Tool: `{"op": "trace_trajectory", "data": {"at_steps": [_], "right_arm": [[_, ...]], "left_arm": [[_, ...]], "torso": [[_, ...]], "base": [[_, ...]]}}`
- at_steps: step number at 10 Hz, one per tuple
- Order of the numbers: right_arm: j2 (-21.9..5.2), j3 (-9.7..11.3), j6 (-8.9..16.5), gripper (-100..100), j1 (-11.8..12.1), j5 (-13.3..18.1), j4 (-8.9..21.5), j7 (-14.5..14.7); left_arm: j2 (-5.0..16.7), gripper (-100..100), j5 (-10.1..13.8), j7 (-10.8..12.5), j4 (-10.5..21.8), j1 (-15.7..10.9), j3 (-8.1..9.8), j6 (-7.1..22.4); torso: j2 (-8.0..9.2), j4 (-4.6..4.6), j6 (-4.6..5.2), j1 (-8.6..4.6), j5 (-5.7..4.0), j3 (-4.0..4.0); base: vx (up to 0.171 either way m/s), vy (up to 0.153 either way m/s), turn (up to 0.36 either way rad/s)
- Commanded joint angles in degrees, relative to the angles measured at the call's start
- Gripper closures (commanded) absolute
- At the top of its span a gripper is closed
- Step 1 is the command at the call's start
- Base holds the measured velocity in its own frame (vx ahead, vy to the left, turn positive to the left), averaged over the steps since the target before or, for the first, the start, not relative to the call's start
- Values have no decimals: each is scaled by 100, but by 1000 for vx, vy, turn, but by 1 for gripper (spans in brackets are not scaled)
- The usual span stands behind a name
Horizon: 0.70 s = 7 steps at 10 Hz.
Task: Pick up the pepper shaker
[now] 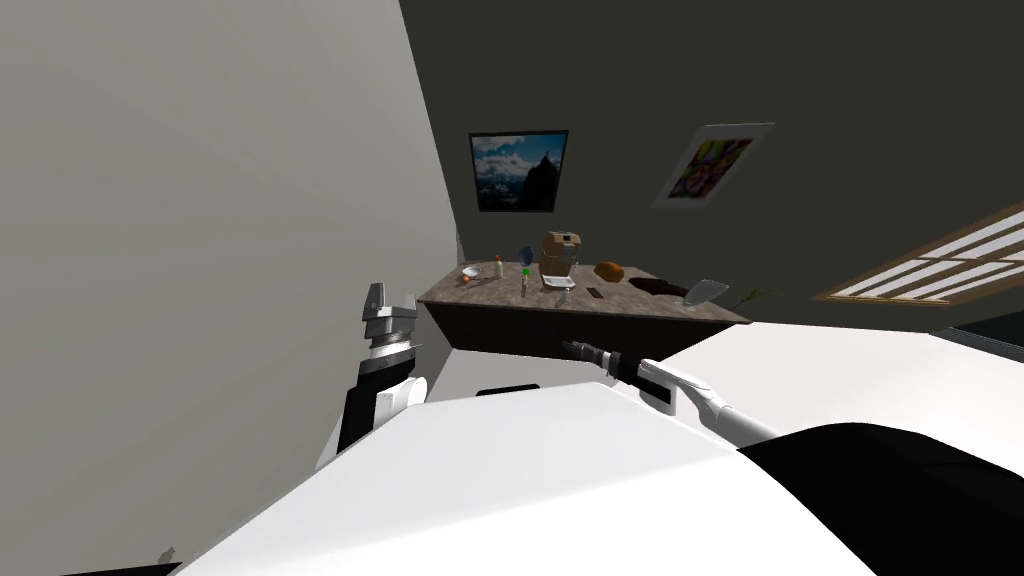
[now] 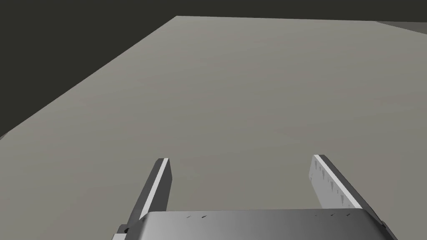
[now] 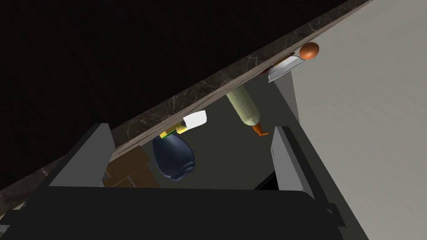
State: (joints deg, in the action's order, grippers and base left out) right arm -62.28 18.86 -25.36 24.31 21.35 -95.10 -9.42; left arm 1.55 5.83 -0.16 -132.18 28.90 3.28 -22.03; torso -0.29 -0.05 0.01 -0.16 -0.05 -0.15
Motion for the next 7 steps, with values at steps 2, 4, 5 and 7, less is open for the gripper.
{"op": "trace_trajectory", "data": {"at_steps": [2, 4, 5, 7], "right_arm": [[-441, 75, -89, -100, 81, 27, 199, -57], [-789, 165, -147, -100, 78, 57, 383, -85], [-923, 165, -147, -100, 78, 57, 383, -85], [-1185, 254, -206, -100, 75, 84, 564, -111]], "left_arm": [[0, 0, 0, 0, 0, 1, 0, 0], [0, 0, 0, 0, 0, 1, 0, 0], [0, 0, 0, 0, 0, 1, 0, 0], [0, 0, 0, 0, 0, 1, 1, 0]], "torso": [[2, 0, 4, 2, 1, 1], [-3, -1, 4, 2, 1, -2], [-9, -2, 2, 1, 0, -5], [4, 1, 6, 2, 0, 2]], "base": [[45, -6, 151], [58, -12, 136], [57, -22, 116], [36, -11, 97]]}}
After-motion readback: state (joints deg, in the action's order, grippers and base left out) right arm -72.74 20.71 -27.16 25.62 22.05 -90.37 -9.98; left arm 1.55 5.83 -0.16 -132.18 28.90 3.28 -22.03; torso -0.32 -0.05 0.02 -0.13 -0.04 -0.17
